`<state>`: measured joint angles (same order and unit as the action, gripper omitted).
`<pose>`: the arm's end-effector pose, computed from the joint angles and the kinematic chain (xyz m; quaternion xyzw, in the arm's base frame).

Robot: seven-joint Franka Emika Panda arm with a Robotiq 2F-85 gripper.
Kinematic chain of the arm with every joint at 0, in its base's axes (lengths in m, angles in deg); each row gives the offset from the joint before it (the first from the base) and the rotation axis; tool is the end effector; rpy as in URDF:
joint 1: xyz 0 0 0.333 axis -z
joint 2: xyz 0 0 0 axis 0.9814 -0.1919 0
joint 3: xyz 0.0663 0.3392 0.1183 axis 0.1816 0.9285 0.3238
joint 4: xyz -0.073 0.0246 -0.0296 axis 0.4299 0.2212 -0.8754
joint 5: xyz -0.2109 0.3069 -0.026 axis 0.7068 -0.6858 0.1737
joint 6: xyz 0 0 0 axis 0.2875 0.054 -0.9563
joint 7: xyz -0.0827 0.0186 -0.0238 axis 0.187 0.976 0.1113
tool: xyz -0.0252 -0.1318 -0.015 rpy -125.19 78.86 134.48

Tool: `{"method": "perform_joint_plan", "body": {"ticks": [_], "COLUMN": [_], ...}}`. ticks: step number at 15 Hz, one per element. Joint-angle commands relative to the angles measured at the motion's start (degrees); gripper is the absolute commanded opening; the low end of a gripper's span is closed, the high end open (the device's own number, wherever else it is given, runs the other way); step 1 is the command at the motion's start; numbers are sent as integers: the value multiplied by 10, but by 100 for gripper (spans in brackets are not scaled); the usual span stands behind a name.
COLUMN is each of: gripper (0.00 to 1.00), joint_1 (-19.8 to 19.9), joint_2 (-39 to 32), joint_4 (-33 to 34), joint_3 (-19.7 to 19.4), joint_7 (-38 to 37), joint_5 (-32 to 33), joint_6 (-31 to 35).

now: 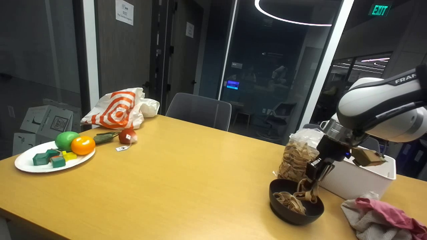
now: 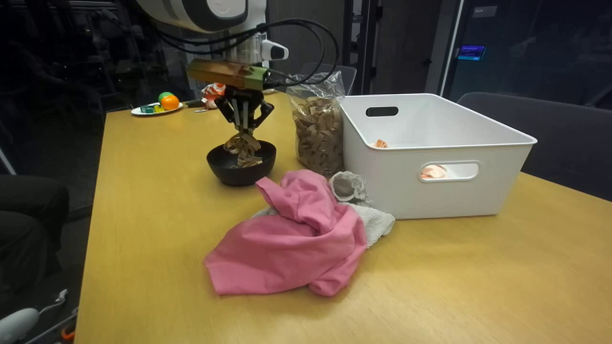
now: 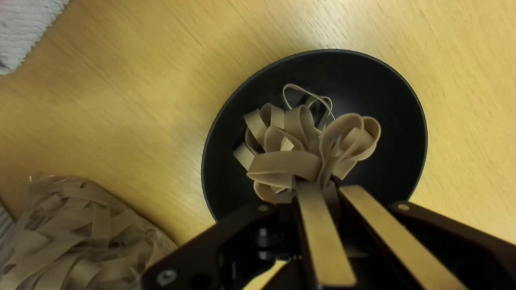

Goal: Remove the towels from the basket

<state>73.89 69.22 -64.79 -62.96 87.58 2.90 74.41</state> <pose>0.5146 0.0957 0.3969 -0.9729 -0.2183 -0.0374 0.0664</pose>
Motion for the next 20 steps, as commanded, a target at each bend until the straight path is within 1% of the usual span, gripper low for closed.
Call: {"method": "perform_joint_plan", "body": {"ticks": [1, 4, 6, 7, 9, 10, 14, 17, 20], "gripper": [39, 64, 77, 86, 98, 100, 100, 99, 100], "joint_1": [2, 6, 7, 8, 11, 12, 19, 22, 24], "joint_2": [-7, -14, -13, -12, -10, -8, 0, 8, 14], "joint_4": [-7, -3, -2, 0, 5, 11, 35, 66, 108], "joint_3": [5, 5, 5, 4, 2, 0, -10, -15, -19], "joint_7": [22, 32, 33, 31, 25, 14, -34, -61, -67], "joint_5": [-15, -31, -37, -39, -38, -28, 23, 68, 84], "joint_6": [19, 9, 9, 6, 1, -13, -66, -126, -199]}}
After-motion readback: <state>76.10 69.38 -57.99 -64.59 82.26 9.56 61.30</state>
